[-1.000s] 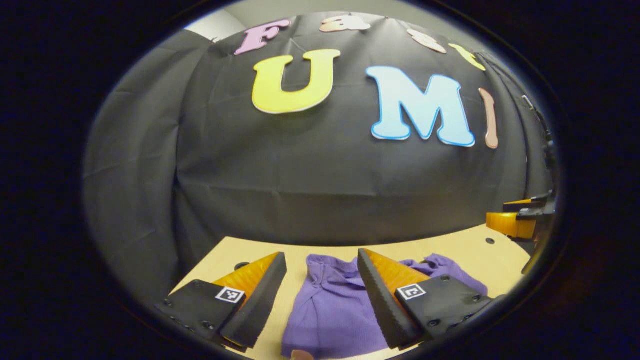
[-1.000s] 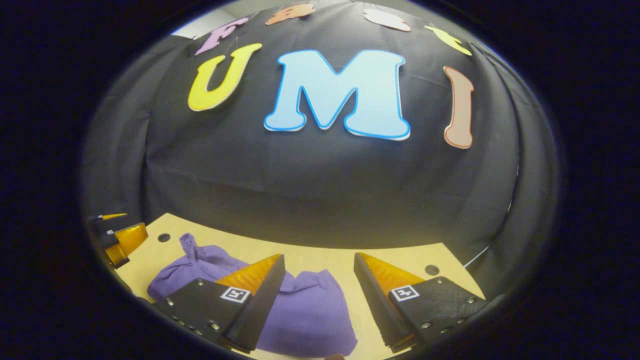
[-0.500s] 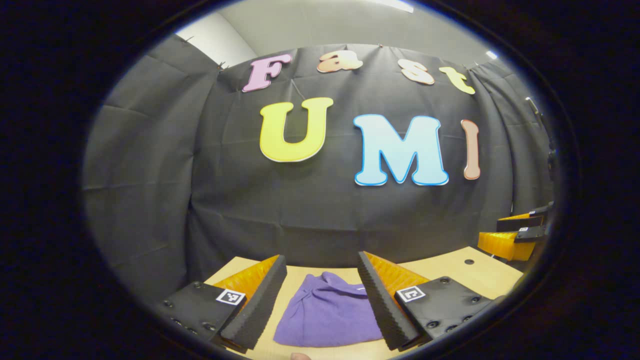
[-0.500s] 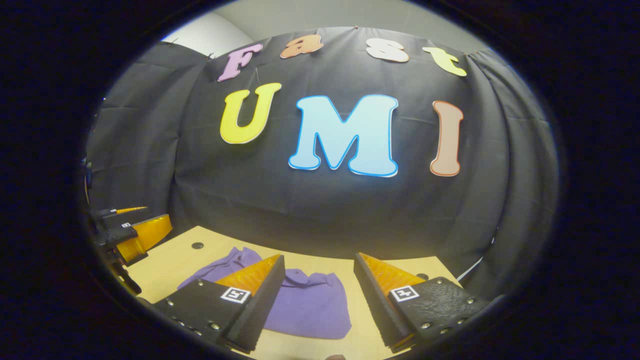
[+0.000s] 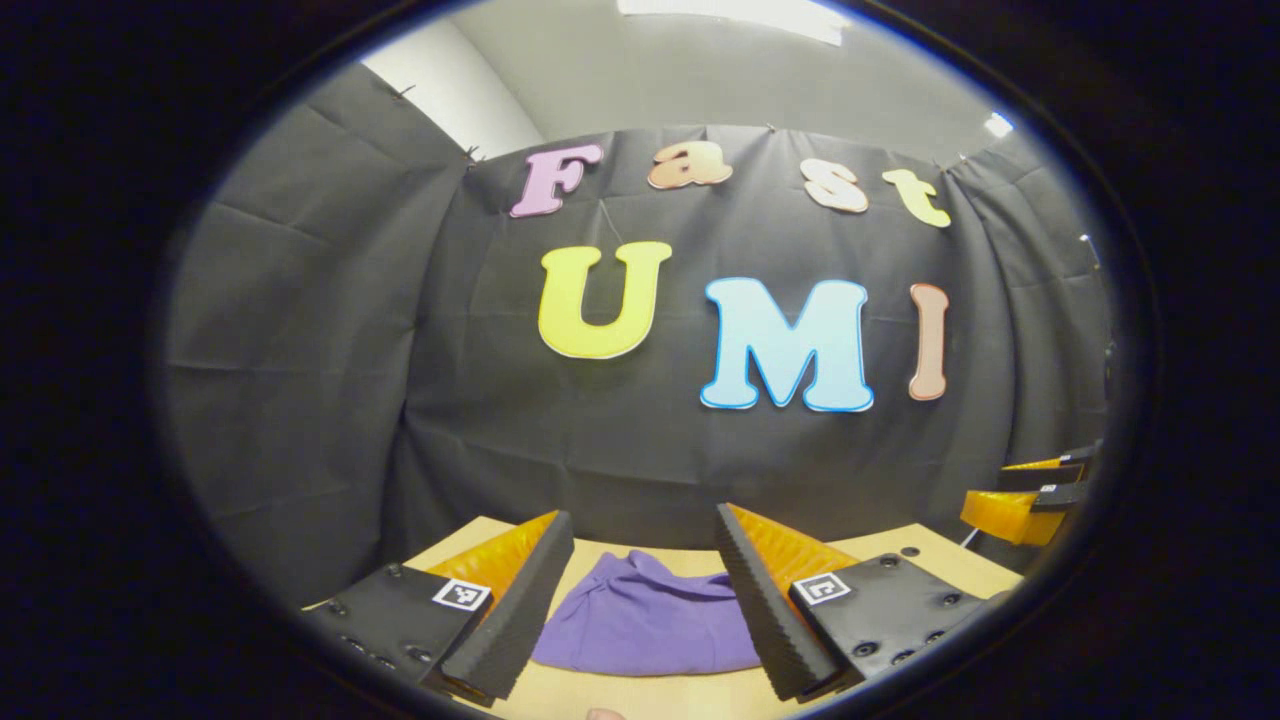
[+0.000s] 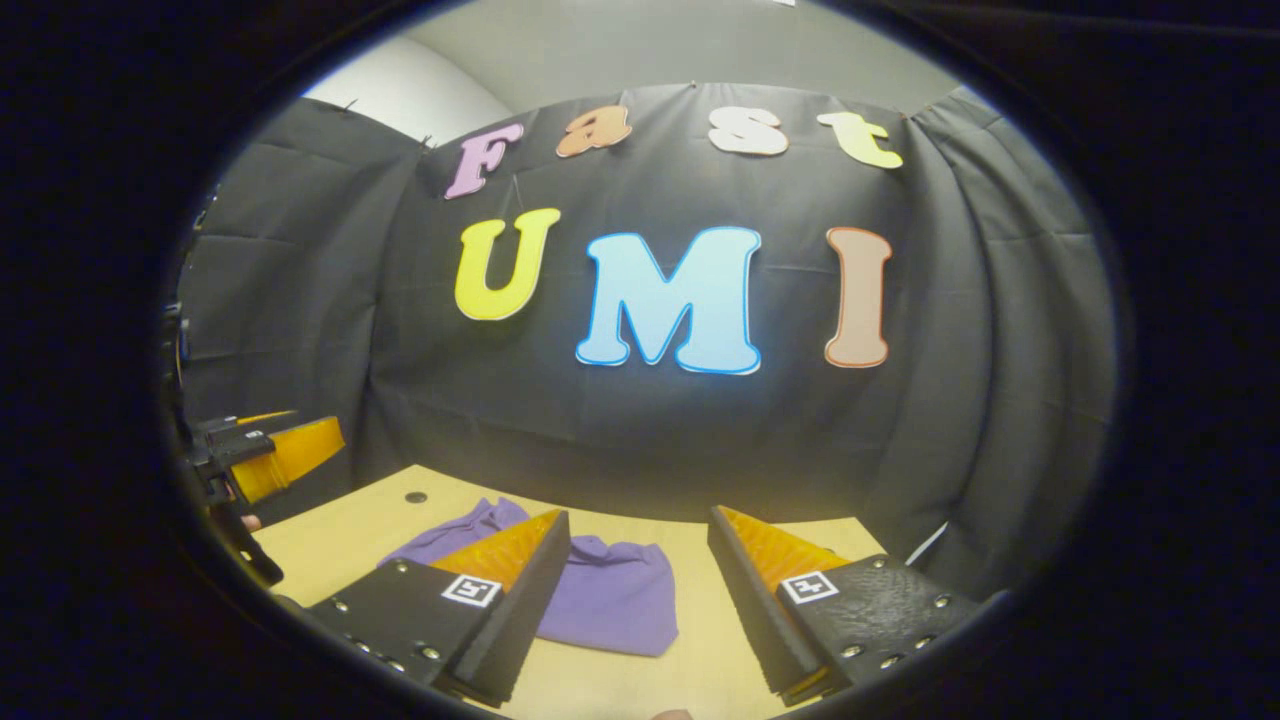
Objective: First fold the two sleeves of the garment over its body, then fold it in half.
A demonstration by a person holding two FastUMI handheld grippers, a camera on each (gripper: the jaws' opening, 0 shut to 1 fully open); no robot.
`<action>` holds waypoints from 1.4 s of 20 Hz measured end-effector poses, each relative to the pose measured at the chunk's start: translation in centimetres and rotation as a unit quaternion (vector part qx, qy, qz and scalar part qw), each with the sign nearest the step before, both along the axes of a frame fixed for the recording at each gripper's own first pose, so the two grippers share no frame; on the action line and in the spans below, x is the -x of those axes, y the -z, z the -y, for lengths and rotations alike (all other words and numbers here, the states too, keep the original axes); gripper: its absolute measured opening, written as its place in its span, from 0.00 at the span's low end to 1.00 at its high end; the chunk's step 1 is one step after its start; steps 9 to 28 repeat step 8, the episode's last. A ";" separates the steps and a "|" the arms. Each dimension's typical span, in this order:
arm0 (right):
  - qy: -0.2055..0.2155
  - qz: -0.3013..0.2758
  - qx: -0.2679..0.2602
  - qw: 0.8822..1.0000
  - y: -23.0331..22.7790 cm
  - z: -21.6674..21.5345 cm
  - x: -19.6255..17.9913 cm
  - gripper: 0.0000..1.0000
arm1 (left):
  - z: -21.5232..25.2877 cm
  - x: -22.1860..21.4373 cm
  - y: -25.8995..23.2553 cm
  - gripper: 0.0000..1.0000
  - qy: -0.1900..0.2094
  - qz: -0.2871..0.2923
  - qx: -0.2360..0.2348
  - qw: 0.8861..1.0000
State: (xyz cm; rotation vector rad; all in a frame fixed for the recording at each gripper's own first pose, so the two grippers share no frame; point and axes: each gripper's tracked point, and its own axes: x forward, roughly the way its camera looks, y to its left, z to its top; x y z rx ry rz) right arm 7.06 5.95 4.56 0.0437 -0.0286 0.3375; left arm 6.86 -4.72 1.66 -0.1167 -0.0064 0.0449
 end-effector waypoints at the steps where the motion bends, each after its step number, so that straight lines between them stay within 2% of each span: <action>1: 0.002 0.003 -0.005 1.000 -0.3 0.4 0.3 0.86 | 0.1 0.3 -0.3 0.94 -0.001 0.003 -0.001 1.000; 8: 0.022 0.019 -0.011 1.000 -1.3 1.4 1.6 0.86 | -0.5 2.1 -2.5 0.94 0.002 0.024 -0.017 1.000; 28: 0.022 0.019 -0.011 1.000 -1.3 1.4 1.6 0.86 | -0.5 2.1 -2.5 0.94 0.002 0.024 -0.017 1.000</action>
